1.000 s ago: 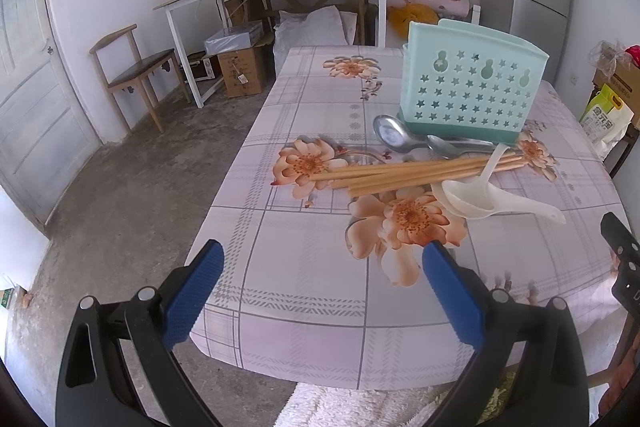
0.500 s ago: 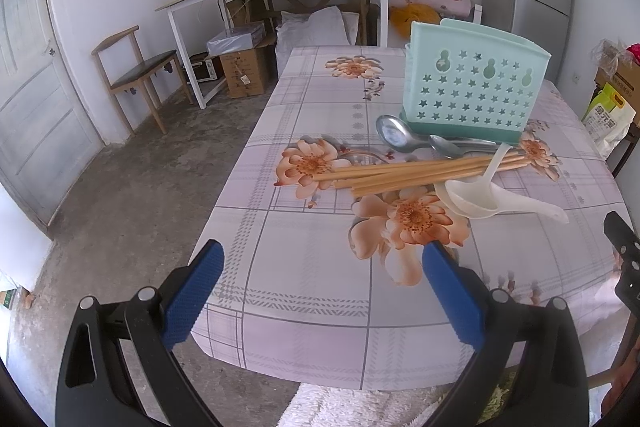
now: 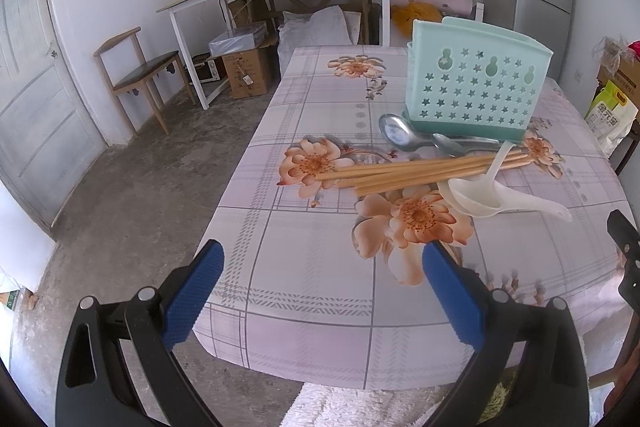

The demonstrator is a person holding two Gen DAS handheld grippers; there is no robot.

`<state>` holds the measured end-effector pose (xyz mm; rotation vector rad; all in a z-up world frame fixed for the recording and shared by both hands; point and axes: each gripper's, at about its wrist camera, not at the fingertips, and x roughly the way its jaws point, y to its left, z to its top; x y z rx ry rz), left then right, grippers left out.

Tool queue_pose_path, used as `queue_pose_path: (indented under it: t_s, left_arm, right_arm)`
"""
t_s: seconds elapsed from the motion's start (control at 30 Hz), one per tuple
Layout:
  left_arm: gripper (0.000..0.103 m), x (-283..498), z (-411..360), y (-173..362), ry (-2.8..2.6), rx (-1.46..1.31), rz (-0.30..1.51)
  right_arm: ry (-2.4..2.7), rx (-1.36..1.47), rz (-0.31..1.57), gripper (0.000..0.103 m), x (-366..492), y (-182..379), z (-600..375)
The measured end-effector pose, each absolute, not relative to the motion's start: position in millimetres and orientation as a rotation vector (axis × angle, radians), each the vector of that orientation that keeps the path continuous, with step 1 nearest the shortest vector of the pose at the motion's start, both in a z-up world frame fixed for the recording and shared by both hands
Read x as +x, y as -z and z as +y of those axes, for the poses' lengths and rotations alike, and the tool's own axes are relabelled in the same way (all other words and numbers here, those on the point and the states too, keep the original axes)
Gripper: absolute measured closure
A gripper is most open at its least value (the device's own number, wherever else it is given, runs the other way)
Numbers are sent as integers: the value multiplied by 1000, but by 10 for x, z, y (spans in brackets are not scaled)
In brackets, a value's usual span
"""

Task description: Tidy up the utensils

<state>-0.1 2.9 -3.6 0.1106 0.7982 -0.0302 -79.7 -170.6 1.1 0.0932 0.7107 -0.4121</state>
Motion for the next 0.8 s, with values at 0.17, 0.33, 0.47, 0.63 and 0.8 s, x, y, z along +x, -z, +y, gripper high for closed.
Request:
queue_pose_path:
  t_s: [0.17,0.33,0.47,0.63,0.8]
  left_arm:
    - [6,-11,25,36,23,118,796]
    - [6,-23,38,30,21,124,797]
    - [6,-22,30,27,20,124,797]
    - [6,-20,25,27,21,124,800]
    - [6,18,55,59,41,116,824]
  right_arm:
    - [413,93,711,7,-800,-12,-1703]
    - [413,93,711,7,-803,-14,-1704]
    - [413,93,710,7,-804,-15,-1703]
    - [413,87,710,7,-793,-16,-1692]
    - [411,87,709,7,-785,-15,-1688]
